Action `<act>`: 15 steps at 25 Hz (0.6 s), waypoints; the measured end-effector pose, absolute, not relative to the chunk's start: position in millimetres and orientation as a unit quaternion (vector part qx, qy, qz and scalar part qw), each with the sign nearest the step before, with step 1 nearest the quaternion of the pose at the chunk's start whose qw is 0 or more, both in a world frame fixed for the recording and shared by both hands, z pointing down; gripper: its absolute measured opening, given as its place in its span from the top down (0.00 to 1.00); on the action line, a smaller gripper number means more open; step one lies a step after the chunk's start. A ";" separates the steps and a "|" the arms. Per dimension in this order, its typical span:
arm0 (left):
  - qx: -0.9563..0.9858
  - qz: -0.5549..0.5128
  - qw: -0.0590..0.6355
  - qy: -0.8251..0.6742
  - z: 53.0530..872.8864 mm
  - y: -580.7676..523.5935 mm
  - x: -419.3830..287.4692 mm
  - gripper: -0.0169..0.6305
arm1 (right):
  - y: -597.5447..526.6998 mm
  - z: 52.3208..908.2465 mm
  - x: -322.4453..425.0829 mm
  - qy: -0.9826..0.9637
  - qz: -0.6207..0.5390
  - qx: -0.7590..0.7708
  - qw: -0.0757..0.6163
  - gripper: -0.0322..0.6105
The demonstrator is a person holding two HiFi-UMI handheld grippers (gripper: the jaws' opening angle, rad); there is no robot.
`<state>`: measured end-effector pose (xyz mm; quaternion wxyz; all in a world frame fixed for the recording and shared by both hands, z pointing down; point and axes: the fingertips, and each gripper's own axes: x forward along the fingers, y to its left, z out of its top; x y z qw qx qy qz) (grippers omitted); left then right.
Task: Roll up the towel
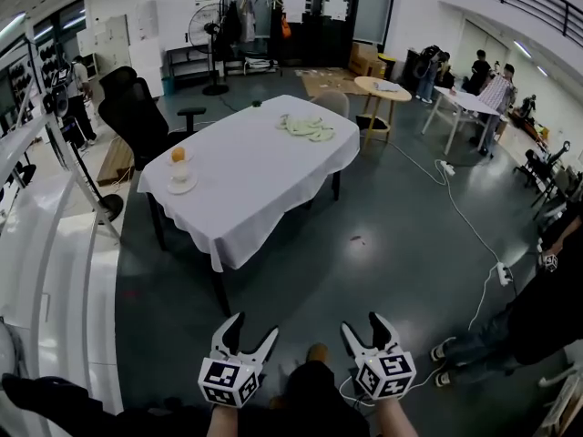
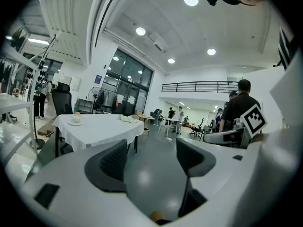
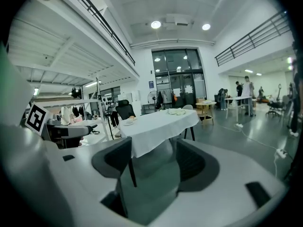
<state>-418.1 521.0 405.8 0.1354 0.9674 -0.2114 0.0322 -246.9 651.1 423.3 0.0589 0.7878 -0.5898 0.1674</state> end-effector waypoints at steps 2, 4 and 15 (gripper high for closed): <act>0.967 0.035 0.133 -0.214 407.8 514.7 -411.4 0.45 | 644.8 424.9 -239.7 -0.592 0.167 0.786 0.061 0.49; 0.966 0.035 0.133 -0.218 410.0 505.9 -402.7 0.45 | 637.3 428.1 -229.4 -0.593 0.169 0.785 0.061 0.49; 0.964 0.044 0.137 -0.225 417.7 444.1 -326.6 0.45 | 592.2 432.9 -135.7 -0.587 0.177 0.788 0.054 0.50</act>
